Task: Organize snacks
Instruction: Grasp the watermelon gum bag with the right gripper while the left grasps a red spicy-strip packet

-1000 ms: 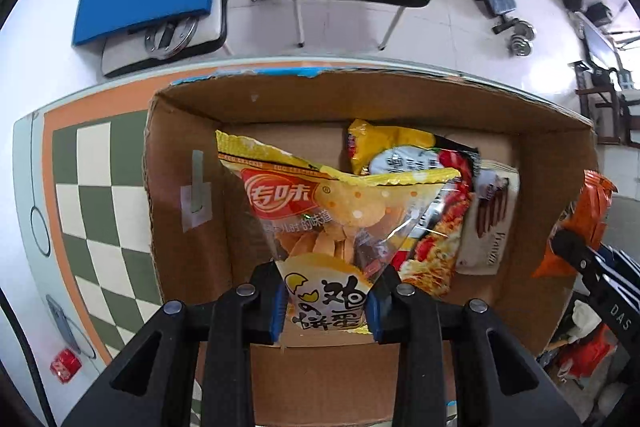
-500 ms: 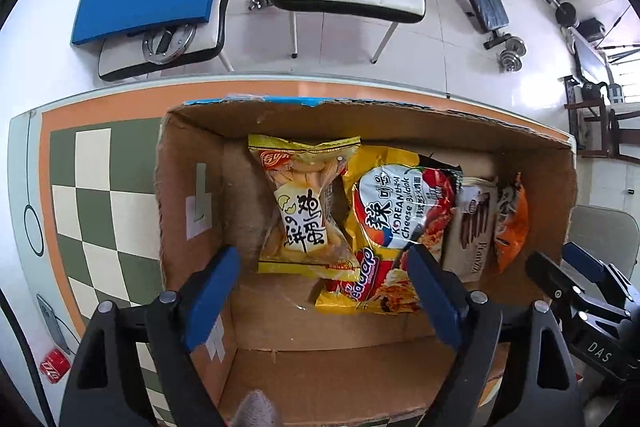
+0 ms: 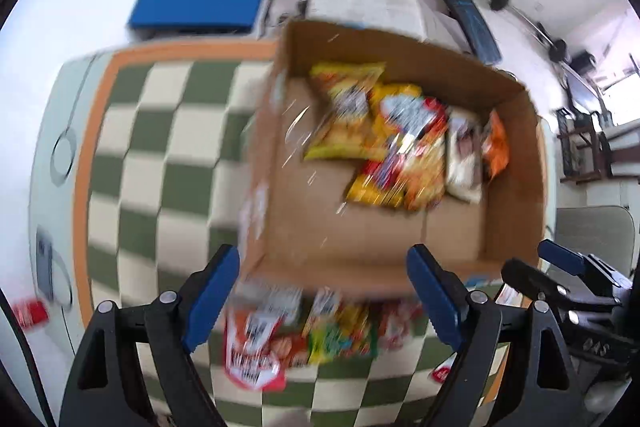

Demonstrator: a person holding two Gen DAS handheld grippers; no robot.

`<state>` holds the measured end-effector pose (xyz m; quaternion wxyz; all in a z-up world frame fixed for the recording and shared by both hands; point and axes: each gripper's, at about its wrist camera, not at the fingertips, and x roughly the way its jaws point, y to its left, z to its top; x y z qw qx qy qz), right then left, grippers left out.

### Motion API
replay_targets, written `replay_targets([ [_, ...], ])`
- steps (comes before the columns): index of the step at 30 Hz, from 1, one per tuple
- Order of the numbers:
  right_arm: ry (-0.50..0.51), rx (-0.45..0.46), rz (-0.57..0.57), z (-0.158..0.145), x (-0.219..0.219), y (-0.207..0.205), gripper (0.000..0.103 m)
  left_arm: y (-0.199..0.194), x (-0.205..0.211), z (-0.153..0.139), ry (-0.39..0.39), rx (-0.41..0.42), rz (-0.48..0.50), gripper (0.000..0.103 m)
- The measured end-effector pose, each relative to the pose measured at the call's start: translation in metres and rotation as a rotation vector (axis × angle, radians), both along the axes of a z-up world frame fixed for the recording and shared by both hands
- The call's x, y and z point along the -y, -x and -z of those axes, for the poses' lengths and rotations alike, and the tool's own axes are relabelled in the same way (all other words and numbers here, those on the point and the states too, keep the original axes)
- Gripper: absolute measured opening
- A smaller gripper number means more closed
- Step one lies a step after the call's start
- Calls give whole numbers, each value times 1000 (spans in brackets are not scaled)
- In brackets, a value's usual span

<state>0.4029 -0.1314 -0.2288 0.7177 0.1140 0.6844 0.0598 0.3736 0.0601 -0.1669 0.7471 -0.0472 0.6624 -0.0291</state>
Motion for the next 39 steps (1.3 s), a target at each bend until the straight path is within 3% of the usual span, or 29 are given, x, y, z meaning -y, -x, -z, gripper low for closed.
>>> replay_targets([
  [2, -20, 15, -87, -5, -20, 25, 92, 33, -18, 5, -19, -11, -43, 86],
  [6, 5, -13, -370, 0, -75, 71, 92, 90, -52, 30, -82, -53, -92, 86],
  [11, 125, -60, -680, 37, -134, 116, 92, 145, -85, 86, -79, -186, -177, 85],
  [15, 212, -117, -888, 84, -175, 132, 92, 170, -105, 122, -66, -248, -239, 85],
  [21, 379, -162, -1211, 139, -216, 165, 92, 182, -118, 145, -69, -268, -276, 85],
  [24, 459, -187, -1279, 161, -220, 173, 91, 185, -122, 152, -70, -276, -283, 85],
  [26, 491, -196, -1276, 171, -219, 174, 85, 185, -124, 153, -73, -275, -286, 85],
  [29, 472, -219, -1178, 176, -213, 166, 74, 182, -129, 153, -75, -266, -285, 85],
  [36, 270, -361, -719, 168, -156, 152, 68, 160, -132, 142, -47, -244, -251, 85],
  [39, 199, -381, -535, 165, -123, 153, 67, 142, -124, 138, -17, -235, -203, 85],
])
